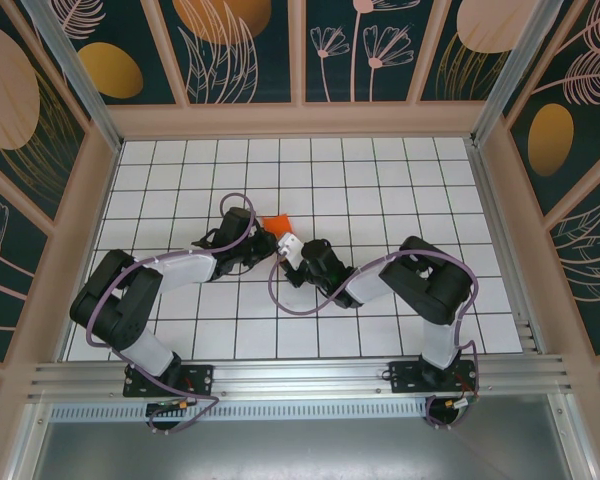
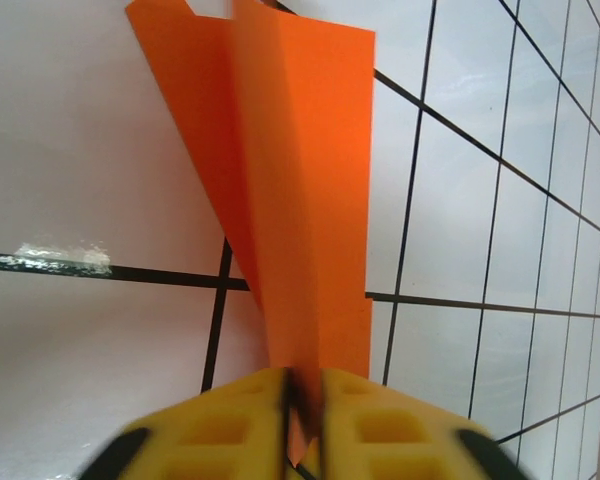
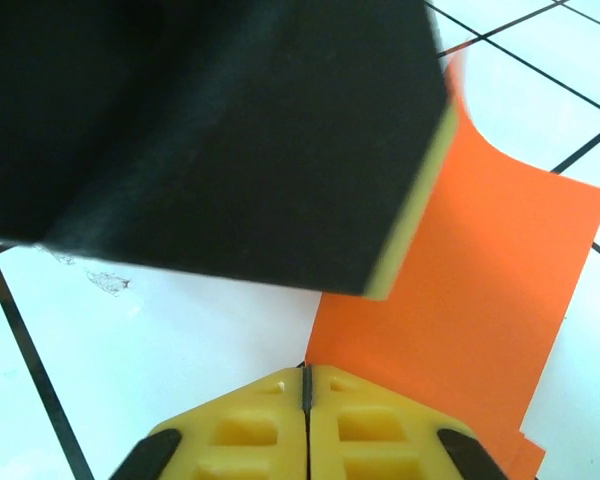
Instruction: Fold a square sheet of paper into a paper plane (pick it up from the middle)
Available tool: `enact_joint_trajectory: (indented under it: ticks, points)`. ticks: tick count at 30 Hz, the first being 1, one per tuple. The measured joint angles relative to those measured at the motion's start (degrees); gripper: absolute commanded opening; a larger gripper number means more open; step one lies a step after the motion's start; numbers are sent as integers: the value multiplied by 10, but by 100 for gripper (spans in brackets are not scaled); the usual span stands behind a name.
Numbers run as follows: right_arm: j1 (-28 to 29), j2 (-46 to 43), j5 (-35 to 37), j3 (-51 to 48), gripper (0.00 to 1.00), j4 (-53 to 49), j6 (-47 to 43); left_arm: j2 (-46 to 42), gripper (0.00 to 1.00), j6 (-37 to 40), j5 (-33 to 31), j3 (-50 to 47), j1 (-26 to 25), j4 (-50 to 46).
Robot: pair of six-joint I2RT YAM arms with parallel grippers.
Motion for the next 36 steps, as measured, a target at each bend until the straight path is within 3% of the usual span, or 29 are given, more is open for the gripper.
enact_joint_trajectory:
  ticks: [5,15,24,36]
  points:
    - [-13,0,-34,0,0,-1,31,-16,53,5,-23,2,0,-19]
    - [-72,-34,-148,-4,0,-17,139,-77,70,12,-62,1,14,-27]
    - [-112,-42,-249,-3,0,-22,248,-108,71,19,-68,-30,16,-11]
    - [-164,-16,-338,10,0,-21,405,-103,54,59,-11,-52,16,68]
